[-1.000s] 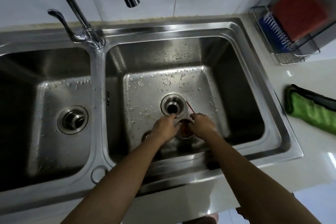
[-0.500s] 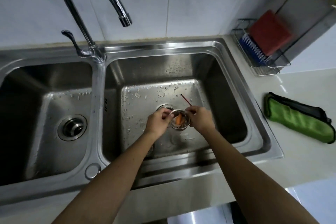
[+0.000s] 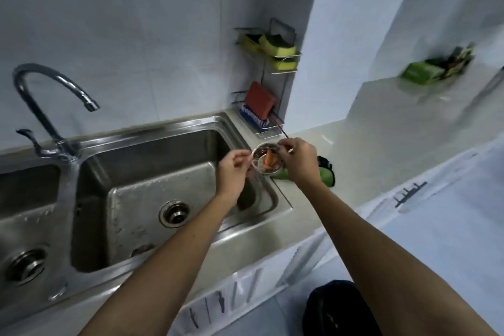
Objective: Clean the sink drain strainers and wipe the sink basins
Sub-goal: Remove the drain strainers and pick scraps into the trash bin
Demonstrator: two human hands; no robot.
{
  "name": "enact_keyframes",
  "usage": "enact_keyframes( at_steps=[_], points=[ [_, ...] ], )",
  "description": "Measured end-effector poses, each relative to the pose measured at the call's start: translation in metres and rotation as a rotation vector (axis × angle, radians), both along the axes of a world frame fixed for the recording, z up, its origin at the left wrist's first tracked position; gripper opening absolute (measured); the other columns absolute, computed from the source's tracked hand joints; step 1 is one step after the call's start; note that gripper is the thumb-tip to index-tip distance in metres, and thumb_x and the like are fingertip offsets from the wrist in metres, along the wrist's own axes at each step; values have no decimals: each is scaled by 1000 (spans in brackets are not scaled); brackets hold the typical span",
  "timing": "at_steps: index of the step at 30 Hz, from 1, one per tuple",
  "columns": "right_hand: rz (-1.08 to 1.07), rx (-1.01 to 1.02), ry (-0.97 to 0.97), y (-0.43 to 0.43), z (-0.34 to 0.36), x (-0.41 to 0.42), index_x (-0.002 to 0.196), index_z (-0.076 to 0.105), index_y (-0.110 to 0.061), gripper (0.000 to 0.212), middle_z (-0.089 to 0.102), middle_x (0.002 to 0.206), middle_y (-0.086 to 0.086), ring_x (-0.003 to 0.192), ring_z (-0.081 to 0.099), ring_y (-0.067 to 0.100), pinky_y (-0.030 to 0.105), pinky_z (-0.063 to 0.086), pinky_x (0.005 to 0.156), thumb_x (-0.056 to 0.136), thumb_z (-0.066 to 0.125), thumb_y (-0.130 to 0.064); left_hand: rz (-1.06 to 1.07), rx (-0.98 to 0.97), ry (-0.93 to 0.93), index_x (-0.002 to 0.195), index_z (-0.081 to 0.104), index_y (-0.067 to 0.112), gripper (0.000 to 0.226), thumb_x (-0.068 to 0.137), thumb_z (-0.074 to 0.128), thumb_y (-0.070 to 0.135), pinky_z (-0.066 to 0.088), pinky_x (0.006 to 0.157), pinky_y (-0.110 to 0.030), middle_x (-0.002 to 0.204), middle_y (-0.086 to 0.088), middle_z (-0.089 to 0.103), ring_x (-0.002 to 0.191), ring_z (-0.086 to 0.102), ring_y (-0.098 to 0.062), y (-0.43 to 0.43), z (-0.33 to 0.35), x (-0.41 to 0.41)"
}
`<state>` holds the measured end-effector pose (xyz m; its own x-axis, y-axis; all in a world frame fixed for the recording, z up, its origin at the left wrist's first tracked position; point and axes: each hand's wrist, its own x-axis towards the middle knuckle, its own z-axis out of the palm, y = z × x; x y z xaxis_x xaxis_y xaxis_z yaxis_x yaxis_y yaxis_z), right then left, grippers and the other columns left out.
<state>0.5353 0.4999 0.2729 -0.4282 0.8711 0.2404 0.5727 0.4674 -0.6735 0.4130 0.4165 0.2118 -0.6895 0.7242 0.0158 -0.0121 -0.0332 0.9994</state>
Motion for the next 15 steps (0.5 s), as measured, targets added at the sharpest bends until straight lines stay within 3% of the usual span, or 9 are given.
enact_keyframes(
  at_steps=[5, 10, 12, 15],
  points=[
    [-203, 26, 122, 17, 21, 97, 103, 74, -8, 21, 73, 100, 12, 90, 67, 27, 39, 52, 87, 89, 60, -14, -7, 117, 43, 100, 58, 22, 16, 89, 61, 11, 53, 78, -39, 93, -3, 66, 84, 63, -21, 36, 26, 100],
    [-366, 55, 175, 22, 27, 188, 100, 75, -8, 19, 74, 96, 10, 86, 67, 24, 39, 54, 84, 89, 61, -15, -212, 103, 290, 120, 65, 13, 29, 97, 51, 23, 50, 94, -31, 117, -5, 68, 109, 64, -19, 60, 38, 188],
    [-424, 54, 198, 24, 26, 218, 99, 74, -9, 18, 73, 95, 9, 86, 67, 23, 40, 55, 83, 89, 61, -16, -286, 69, 366, 131, 57, 13, 40, 98, 46, 34, 44, 96, -25, 127, -8, 64, 117, 59, -19, 62, 42, 220],
    [-512, 33, 216, 26, 19, 260, 100, 74, -10, 19, 73, 93, 6, 85, 67, 21, 37, 56, 83, 89, 61, -20, -443, 15, 488, 146, 35, 15, 61, 95, 47, 46, 40, 101, -26, 137, -6, 54, 124, 52, -18, 68, 38, 265]
  ],
)
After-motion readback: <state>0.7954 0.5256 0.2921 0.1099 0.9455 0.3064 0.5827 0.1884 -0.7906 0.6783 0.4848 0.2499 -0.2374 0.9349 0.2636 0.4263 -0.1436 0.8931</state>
